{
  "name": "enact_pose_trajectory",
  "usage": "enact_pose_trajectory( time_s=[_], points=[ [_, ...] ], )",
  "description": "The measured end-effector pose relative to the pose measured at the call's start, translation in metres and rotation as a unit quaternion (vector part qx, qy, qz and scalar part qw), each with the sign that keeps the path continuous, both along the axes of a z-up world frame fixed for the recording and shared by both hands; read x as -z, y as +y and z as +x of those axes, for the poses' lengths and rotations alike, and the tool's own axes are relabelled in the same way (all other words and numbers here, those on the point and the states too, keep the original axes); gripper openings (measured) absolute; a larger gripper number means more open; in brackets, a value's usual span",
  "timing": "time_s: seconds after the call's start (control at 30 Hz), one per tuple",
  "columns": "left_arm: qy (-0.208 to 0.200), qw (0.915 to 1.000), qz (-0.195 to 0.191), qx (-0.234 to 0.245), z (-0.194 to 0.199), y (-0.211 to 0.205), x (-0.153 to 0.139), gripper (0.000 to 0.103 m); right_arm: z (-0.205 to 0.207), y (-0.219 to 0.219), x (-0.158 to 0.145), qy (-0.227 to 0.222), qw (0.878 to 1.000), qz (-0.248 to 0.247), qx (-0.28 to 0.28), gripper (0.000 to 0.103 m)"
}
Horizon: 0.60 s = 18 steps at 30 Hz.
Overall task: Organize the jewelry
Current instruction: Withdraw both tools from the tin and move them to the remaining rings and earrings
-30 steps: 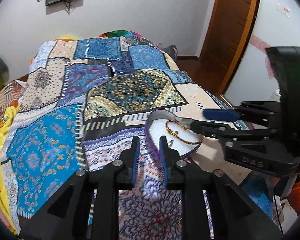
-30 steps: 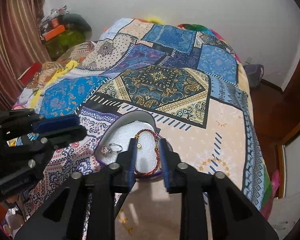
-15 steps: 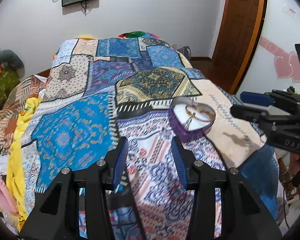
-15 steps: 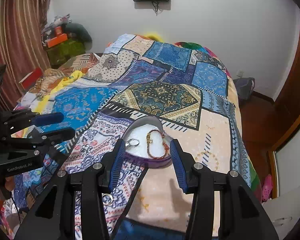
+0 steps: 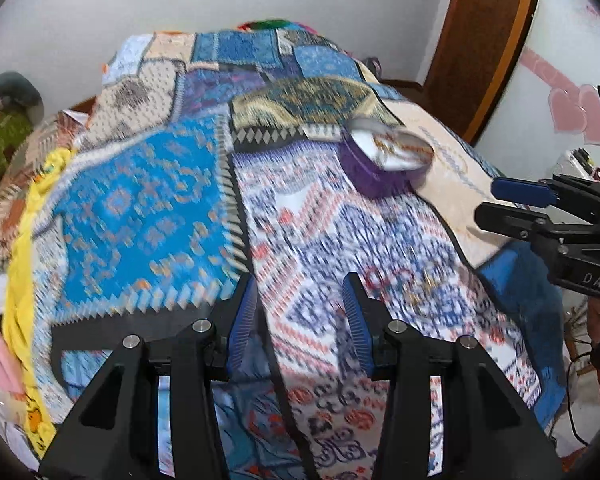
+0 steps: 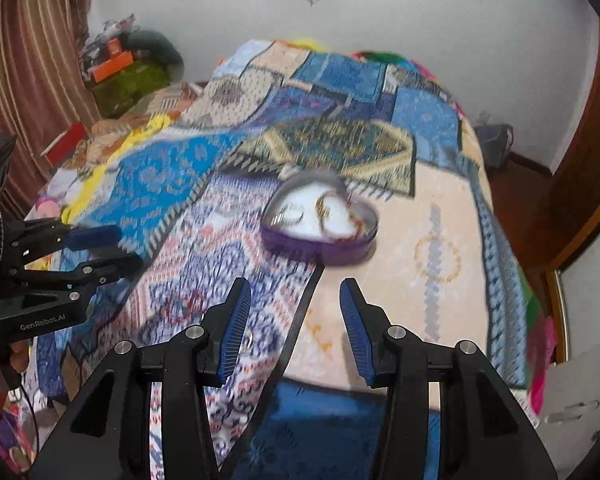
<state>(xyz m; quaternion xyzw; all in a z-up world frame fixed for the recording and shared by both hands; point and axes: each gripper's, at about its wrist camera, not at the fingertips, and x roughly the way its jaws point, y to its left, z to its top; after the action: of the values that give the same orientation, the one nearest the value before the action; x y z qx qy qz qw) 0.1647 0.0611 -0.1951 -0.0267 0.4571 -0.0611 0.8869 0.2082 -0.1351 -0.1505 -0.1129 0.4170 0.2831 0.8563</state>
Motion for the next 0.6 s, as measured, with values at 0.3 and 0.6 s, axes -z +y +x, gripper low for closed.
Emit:
enact_pose_trajectory(
  time_s=[0.3,0.6],
  points=[
    [0.029,0.9992,-0.018,0.021,-0.004,-0.014,0.022,0.044,-0.019,0.003,0.023,0.024,0.999,-0.028,-0.013,0.043],
    [0.031,0.9980,-0.034,0.042,0.005,-0.027,0.029,0.044,-0.023,0.011,0.042,0.041,0.997,-0.055,-0.037,0.043]
  ],
)
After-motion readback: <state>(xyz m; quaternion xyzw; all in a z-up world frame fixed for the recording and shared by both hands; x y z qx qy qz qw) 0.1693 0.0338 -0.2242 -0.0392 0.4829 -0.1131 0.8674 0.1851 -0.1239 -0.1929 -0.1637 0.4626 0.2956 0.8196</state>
